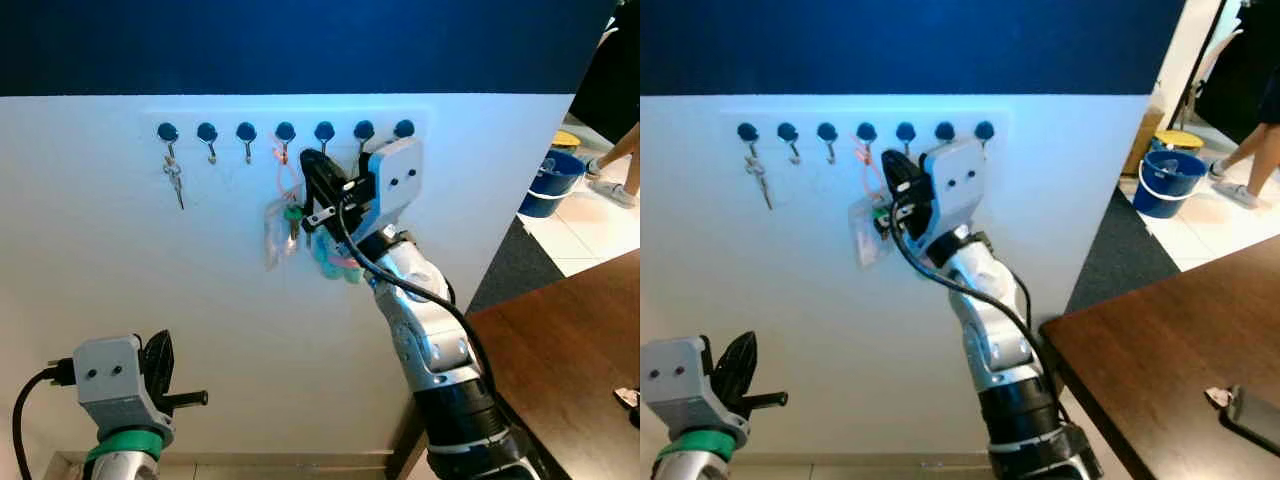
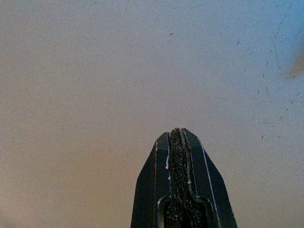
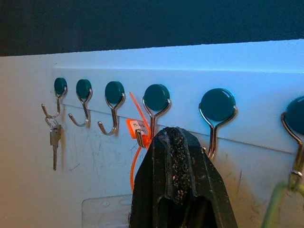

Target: Hang keys on a hook

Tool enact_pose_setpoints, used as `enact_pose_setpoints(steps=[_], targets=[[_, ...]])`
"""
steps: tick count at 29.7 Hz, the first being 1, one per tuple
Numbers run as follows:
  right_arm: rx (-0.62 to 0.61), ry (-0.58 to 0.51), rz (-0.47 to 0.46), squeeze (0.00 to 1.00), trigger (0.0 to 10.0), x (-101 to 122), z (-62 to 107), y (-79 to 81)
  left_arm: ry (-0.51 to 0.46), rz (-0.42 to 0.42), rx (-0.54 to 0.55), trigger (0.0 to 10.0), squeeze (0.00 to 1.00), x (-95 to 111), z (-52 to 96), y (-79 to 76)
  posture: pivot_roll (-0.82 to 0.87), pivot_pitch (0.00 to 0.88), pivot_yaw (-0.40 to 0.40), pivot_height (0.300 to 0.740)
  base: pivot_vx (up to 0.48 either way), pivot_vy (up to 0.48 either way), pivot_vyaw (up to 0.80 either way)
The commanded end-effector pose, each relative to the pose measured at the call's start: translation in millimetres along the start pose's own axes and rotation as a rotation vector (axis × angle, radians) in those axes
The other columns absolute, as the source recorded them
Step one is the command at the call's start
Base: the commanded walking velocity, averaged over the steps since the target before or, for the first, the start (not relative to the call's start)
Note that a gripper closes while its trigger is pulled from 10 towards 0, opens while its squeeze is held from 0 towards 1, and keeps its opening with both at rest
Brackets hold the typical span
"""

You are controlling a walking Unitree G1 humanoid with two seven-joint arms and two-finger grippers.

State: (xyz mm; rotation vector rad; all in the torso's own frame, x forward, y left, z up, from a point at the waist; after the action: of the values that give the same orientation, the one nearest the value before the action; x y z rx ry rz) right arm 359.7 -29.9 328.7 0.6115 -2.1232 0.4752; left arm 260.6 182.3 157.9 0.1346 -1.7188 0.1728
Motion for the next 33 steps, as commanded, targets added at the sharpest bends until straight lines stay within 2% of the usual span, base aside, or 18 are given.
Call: enact_pose_setpoints(steps=[1, 7, 20, 33], targets=[[0.008, -0.022, -0.011, 0.0, 10.0, 3.3, -6.5, 5.2, 0.006, 0.003, 0.009, 10.0, 0.0, -0.5, 4.0, 3.4, -0.07, 0.09, 0.088, 0.74, 0.0, 0.0, 0.0], [-0.007, -0.052, -0.016, 0.0, 10.0, 8.8, -13.0, 2.7, 0.006, 0.006, 0.016, 10.0, 0.0, 0.4, 4.7, 4.3, -0.06, 0.106, 0.086, 0.74, 0.0, 0.0, 0.0], [0.002, -0.1, -0.043, 0.0, 10.0, 18.2, -11.6, 4.2, 0.006, 0.005, 0.016, 10.0, 0.0, 1.8, 3.5, 5.1, -0.05, 0.115, 0.098, 0.74, 0.0, 0.0, 0.0], [-0.027, -0.164, -0.055, 0.0, 10.0, 34.9, 3.9, -2.2, 0.008, 0.004, 0.01, 10.0, 0.0, 2.3, 2.3, 5.9, -0.06, 0.113, 0.113, 0.74, 0.0, 0.0, 0.0]])
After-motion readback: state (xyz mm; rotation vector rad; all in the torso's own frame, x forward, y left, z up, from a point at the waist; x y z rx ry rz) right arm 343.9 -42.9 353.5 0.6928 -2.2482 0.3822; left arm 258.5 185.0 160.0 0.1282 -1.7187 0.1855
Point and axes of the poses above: a point about 5 cm out from each wrist's last joint towards the gripper, its own z axis pointing back from the gripper into the wrist, its own x axis along the axis of the wrist's last joint, y = z × x, the point moved 3 cm from there along -z, pointing out of the wrist towards the gripper, and after that the axes turned 5 degrees about -z, right-handed, at the moved point
